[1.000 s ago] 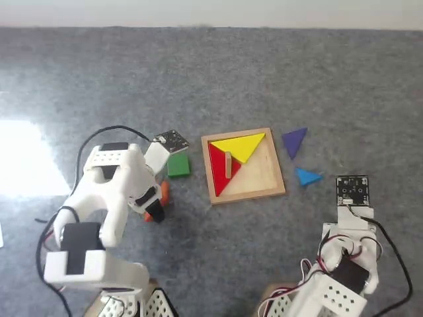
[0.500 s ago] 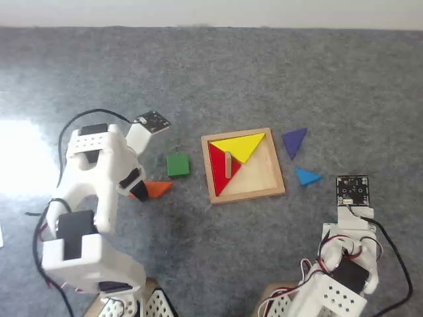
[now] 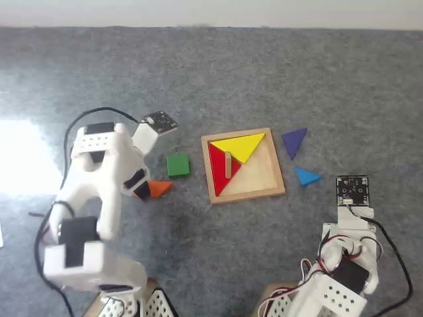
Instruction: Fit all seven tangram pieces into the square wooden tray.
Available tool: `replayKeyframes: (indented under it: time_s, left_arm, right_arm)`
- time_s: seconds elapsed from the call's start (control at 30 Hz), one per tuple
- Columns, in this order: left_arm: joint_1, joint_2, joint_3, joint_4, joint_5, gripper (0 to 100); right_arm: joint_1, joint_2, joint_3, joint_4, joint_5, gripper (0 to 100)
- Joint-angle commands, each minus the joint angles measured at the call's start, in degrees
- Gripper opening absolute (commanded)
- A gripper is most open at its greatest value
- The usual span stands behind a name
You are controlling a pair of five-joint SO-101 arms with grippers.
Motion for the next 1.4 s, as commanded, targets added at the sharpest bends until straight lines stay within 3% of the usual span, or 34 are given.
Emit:
replayKeyframes:
  time_s: [0.0, 0.17, 0.27, 0.63, 1.1, 1.37]
  left_arm:
    - [2.73, -13.45, 4.35, 0.97, -0.44, 18]
    - [7.74, -26.81, 16.31, -4.04, -0.44, 20]
    - [9.49, -28.04, 19.91, -6.77, -0.09, 20]
    - [9.41, -8.09, 14.81, -15.30, 2.37, 19]
    - [2.99, 4.13, 1.36, -13.54, 1.85, 19]
    - [-1.23, 4.75, -13.41, -2.37, 1.49, 19]
  right_arm:
    - [-0.84, -1.10, 0.97, 0.22, 0.44, 9.6]
    - [-0.84, -1.10, 0.97, 0.22, 0.44, 9.5]
    - [-0.84, -1.10, 0.97, 0.22, 0.44, 9.5]
    - [-0.84, -1.10, 0.97, 0.22, 0.44, 9.5]
    - [-0.84, -1.10, 0.97, 0.22, 0.44, 9.5]
    - [-0.84, -1.10, 0.97, 0.22, 0.35, 9.5]
